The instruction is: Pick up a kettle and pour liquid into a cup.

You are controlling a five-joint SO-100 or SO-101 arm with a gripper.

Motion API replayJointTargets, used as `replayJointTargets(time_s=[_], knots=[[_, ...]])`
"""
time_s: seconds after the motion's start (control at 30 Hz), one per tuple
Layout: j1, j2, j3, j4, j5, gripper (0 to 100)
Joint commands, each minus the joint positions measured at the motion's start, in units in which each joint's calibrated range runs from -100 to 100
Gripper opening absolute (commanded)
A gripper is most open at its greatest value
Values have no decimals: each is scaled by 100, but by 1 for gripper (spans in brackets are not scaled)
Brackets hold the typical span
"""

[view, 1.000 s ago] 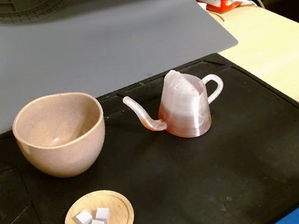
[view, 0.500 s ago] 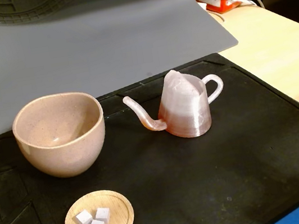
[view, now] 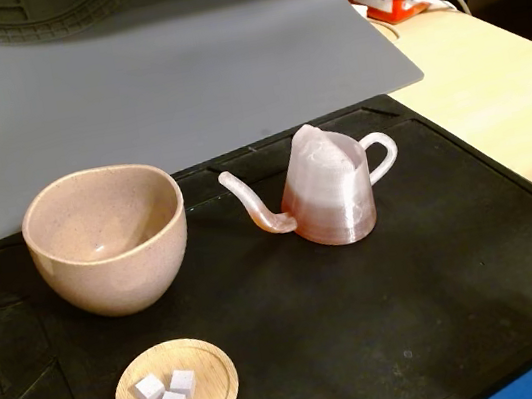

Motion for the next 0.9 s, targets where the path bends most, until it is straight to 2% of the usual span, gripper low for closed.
replayJointTargets(time_s=[0.0,0.1,0.23,0.3,0.4,0.5,0.67,0.87], knots=[[-12,0,12,-420,24,1],[-12,213,21,-973,24,1],[-12,1646,30,-3429,24,1],[18,1996,30,-4008,24,1],[49,3063,-6,-5608,24,1],[49,3660,-52,-6542,29,1],[49,4300,-97,-7441,35,1],[33,4317,-651,-7355,35,1]])
